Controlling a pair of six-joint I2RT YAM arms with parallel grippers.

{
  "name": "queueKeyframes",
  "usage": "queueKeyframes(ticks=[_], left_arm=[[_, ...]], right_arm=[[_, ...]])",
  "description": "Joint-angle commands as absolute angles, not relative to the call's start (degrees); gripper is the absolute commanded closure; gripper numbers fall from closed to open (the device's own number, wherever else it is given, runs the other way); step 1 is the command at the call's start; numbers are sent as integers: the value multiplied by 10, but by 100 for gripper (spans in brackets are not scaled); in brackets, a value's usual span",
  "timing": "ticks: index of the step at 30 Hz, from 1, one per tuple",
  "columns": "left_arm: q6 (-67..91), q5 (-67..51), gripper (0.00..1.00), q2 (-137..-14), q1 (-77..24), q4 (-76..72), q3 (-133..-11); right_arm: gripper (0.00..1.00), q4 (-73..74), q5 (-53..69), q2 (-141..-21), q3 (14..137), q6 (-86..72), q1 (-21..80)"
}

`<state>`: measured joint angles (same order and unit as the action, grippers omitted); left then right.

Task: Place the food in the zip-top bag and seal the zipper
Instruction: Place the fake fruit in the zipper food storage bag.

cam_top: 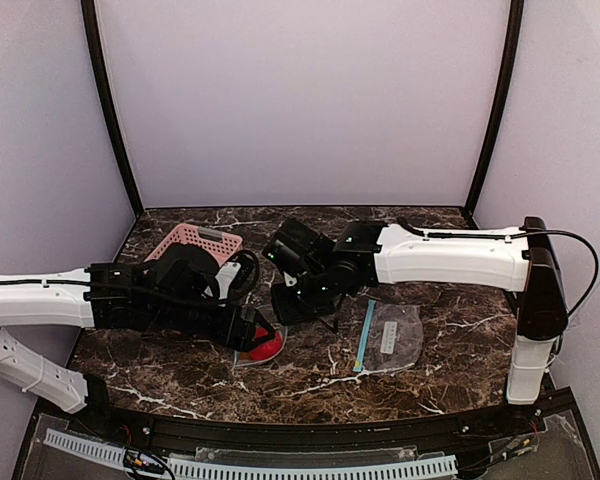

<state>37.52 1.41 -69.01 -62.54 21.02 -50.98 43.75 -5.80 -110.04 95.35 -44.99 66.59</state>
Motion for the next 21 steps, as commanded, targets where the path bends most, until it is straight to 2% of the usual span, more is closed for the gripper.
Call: queueKeyframes(ticks=[1, 8, 21], left_arm=[[341, -37, 19, -639, -628, 186, -518], [353, -45, 19, -586, -628, 247, -518], [419, -58, 19, -586, -629, 271, -422]], right_arm=[[100, 436, -62, -1093, 964, -448, 662], [100, 441, -68, -1091, 966, -448, 660], [100, 442, -70, -1087, 962, -449, 658]])
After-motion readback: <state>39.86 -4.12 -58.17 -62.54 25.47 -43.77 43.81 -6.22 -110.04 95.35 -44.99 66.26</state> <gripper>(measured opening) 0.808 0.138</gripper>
